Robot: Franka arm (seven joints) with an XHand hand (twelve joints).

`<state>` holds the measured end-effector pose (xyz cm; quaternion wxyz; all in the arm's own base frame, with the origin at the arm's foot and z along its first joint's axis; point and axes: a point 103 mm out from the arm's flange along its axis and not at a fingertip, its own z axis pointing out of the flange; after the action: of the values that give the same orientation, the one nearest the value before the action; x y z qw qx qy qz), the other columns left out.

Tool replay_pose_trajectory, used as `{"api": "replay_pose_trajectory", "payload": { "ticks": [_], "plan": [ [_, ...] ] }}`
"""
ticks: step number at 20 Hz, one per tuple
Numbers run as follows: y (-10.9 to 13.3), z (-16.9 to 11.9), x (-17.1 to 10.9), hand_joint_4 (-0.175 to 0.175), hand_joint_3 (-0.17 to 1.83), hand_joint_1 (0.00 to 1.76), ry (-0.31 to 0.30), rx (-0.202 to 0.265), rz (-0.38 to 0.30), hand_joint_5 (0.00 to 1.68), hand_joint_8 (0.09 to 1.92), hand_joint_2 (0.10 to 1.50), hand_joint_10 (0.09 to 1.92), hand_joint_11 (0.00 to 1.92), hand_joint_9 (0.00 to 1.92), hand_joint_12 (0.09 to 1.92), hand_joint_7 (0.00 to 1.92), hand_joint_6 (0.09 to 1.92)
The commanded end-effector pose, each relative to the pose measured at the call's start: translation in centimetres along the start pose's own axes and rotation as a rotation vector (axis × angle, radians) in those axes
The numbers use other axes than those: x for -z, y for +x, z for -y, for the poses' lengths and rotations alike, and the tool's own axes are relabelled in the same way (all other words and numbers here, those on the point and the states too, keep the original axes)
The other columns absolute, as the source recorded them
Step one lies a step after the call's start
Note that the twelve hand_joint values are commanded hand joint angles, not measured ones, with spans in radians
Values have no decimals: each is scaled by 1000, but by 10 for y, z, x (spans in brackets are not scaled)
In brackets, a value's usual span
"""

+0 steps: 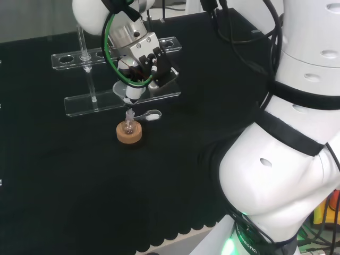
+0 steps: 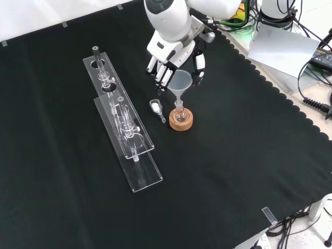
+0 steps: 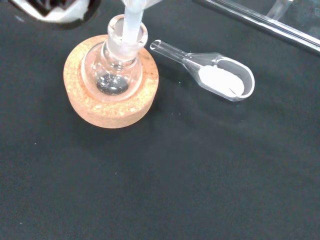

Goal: Place the funnel on the round-bottom flask.

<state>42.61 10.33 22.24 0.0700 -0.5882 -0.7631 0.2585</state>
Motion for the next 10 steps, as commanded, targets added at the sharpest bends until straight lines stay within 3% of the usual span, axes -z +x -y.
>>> {"api": "replay_pose_trajectory", "payload": {
  "ticks": [1,10],
  "plan": [
    [9,-5,-3,-14,727,876,-3,16,-4,552,759,683,678,458,955,1340,520,662],
    [15,-9,-3,-15,728,875,11,12,11,551,759,683,678,459,955,1339,520,663]
  ]
}}
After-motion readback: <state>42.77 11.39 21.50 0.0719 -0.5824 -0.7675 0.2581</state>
